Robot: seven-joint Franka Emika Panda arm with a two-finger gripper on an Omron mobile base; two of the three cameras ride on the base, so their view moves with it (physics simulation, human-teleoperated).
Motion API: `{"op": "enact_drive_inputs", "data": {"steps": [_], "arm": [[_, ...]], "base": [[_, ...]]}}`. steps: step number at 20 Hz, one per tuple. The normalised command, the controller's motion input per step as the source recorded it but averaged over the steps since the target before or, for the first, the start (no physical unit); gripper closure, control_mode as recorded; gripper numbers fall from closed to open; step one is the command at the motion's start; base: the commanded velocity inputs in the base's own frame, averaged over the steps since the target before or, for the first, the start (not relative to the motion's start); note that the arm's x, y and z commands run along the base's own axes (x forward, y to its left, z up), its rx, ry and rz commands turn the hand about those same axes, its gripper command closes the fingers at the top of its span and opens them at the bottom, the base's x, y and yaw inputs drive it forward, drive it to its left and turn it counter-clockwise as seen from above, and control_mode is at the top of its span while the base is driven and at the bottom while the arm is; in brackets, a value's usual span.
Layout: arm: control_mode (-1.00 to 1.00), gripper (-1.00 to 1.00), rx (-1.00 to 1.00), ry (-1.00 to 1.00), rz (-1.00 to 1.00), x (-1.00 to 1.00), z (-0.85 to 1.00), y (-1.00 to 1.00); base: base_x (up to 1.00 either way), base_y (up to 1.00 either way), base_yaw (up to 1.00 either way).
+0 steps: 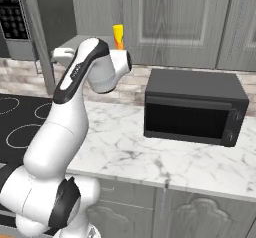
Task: Open the cabinet directly in front. Then move the beer and the cup to the dining counter with the jar on it.
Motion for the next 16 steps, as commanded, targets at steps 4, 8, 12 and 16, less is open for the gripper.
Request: {"op": "enact_drive_inputs", "data": {"steps": [4, 8, 12, 16], "arm": [[-1.00, -1.00, 0.14, -0.31, -0.31, -0.01, -0.50, 1.00], [-1.00, -1.00, 0.06, -0.33, -0.34, 0.00, -0.52, 1.00], [-1.00, -1.00, -0.07, -0.17, -0.39, 0.08, -0.33, 1.00], [-1.00, -1.00, -0.09, 0.03, -0.28, 0.19, -0.01, 0.63]], "base": [[0.00, 0.00, 0.00], [0.00, 0.00, 0.00], [0.00, 0.00, 0.00], [0.00, 0.00, 0.00]]}}
